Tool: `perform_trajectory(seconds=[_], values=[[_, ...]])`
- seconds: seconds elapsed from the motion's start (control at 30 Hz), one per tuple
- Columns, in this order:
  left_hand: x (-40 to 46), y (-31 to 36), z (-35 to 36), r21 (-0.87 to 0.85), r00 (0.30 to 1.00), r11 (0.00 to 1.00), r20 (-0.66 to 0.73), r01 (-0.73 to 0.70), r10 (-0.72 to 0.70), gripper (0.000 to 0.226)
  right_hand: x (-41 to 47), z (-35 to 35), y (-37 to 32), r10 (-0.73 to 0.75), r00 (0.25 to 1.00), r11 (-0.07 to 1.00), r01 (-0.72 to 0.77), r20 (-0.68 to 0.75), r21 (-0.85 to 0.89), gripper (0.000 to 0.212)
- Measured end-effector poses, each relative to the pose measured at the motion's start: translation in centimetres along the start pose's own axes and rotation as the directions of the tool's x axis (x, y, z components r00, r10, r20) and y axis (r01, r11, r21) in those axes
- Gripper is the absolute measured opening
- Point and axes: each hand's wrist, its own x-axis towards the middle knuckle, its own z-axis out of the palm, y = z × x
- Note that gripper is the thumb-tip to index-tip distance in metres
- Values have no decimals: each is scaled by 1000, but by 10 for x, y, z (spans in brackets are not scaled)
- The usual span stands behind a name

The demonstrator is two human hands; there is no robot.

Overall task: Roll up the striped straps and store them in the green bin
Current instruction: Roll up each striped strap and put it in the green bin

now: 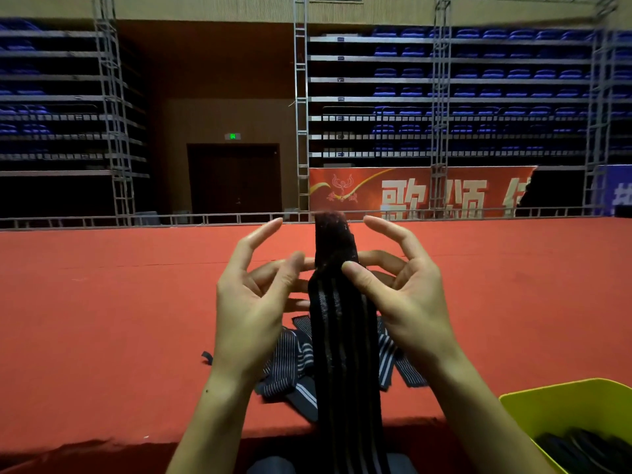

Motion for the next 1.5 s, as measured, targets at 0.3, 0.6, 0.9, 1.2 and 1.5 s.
perform_trajectory(seconds=[0.3, 0.6, 0.9, 1.2, 1.5], values=[[6, 2, -5, 33, 999, 999, 47, 20, -21, 65, -3, -1, 1, 23, 997, 999, -21, 72, -26, 36], [2, -2, 3, 67, 998, 997, 53, 37, -40, 57, 1, -1, 12, 86, 995, 996, -86, -44, -6, 13], [-14, -28, 5, 98, 995, 991, -34, 95, -92, 39, -14, 11, 48, -73, 982, 988, 48, -173, -148, 16], [-10, -27, -3, 84, 998, 995, -37, 56, -53, 42, -16, 13, 43, -76, 990, 991, 62, -116, -116, 12], [-9, -29, -7, 82, 998, 995, -30, 62, -59, 43, -23, 5, 41, -12, 1000, 991, 13, 13, -132, 31]])
